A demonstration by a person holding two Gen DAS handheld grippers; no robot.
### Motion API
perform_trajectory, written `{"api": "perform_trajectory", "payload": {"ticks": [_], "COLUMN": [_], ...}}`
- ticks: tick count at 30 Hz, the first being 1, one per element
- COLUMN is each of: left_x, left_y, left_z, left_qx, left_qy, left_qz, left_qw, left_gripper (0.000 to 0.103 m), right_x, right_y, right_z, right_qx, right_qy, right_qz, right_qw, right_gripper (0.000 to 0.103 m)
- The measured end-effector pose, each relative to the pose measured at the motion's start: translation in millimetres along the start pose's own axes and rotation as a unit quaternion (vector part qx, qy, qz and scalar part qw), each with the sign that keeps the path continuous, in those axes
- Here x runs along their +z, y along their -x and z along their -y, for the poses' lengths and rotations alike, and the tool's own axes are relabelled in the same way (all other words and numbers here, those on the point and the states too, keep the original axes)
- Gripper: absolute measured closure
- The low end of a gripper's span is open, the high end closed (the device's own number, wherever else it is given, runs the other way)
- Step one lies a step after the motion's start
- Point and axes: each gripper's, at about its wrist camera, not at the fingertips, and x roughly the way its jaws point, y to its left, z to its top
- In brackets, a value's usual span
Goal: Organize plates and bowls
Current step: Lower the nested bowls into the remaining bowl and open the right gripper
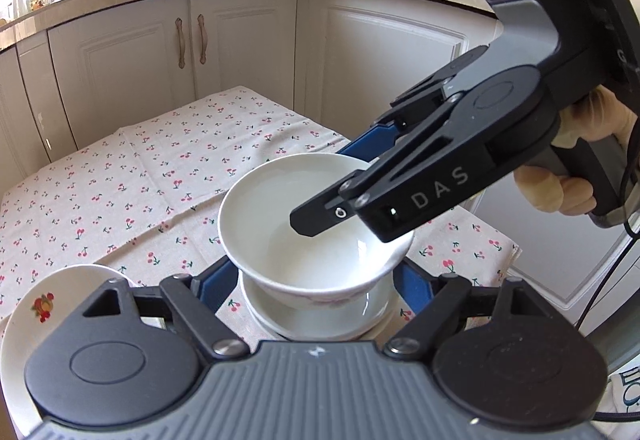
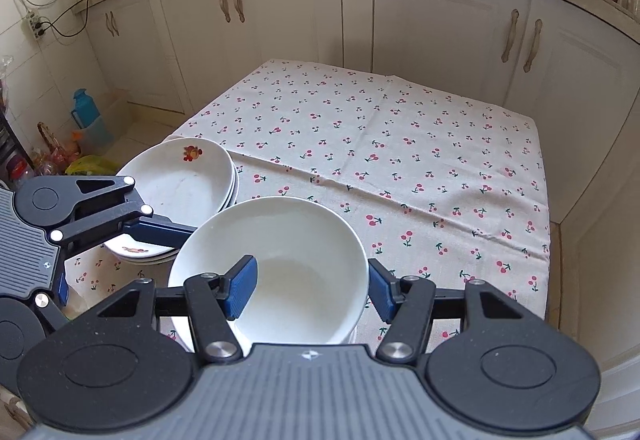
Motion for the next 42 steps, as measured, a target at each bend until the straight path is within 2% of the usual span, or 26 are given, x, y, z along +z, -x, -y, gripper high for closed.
{"api": "perform_trajectory", "payload": {"ticks": [42], "left_x": [-12.2], "left_y": [-11.0], "left_z": [-6.1], "left_qx": [-0.016], "left_qy": [0.032], "left_qz": [-0.021], "left_qw": [0.9992], "left_gripper": [0.019], "right_x": [-13.9], "right_y": [-15.7], "right_z": [2.0], "right_qx": [0.016], "right_qy": [-0.019], "right_qz": [-0.013], "right_qw": [1.000], "right_gripper": [0.037]}}
